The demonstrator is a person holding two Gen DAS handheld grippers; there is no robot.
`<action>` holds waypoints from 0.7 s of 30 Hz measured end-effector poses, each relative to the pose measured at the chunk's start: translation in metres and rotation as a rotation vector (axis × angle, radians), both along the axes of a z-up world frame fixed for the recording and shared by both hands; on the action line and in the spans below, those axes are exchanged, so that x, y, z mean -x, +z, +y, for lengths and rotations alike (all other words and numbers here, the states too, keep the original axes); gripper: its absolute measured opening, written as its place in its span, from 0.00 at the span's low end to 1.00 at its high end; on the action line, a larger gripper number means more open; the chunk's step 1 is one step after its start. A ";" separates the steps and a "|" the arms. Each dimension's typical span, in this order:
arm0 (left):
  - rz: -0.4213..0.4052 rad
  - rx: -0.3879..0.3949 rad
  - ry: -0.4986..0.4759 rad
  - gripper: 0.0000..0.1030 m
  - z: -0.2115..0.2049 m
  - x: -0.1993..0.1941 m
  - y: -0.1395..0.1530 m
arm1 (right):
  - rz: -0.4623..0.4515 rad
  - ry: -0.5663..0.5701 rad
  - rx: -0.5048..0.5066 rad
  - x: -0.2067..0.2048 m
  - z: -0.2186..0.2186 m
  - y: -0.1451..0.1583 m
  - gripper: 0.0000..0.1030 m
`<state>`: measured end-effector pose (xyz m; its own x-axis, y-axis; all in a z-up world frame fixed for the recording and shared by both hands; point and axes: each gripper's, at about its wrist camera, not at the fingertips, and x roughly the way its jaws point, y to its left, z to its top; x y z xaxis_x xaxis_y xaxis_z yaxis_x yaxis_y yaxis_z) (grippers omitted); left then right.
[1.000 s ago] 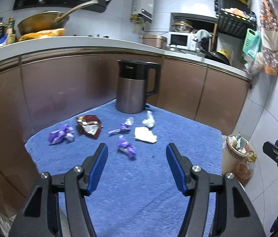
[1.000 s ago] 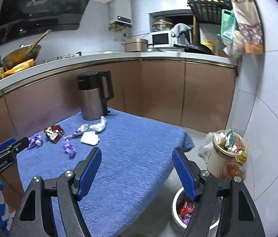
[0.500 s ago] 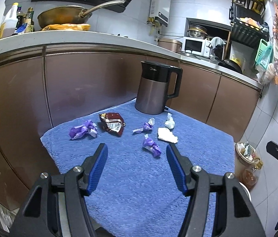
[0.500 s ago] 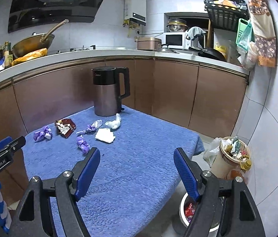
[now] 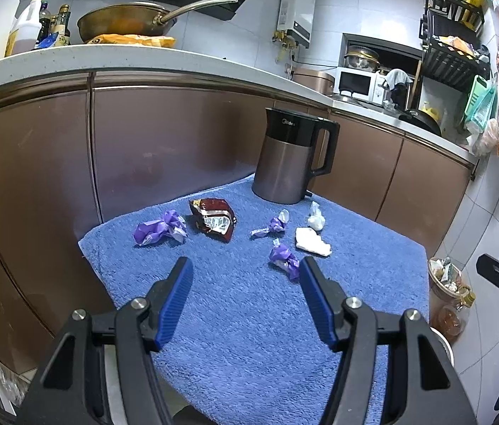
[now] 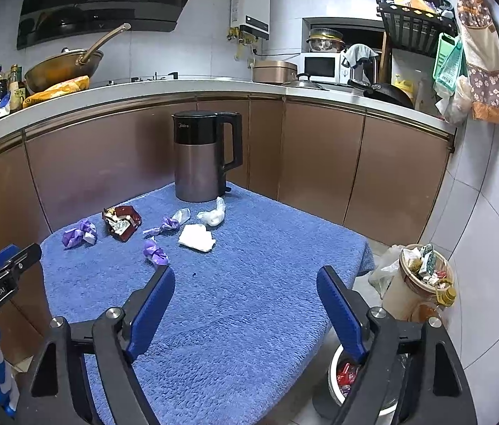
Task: Collect trash
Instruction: 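Move both tools back over the towel toward the remaining wrappers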
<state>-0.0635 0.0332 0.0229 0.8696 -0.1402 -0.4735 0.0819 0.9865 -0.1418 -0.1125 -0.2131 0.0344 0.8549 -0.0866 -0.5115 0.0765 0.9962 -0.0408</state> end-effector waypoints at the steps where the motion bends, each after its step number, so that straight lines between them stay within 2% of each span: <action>1: 0.003 0.002 -0.002 0.58 0.000 -0.001 -0.001 | 0.003 -0.001 -0.002 -0.001 -0.001 -0.001 0.79; 21: 0.101 -0.032 -0.027 0.58 -0.012 -0.041 -0.032 | 0.073 -0.009 -0.038 -0.038 -0.020 -0.029 0.79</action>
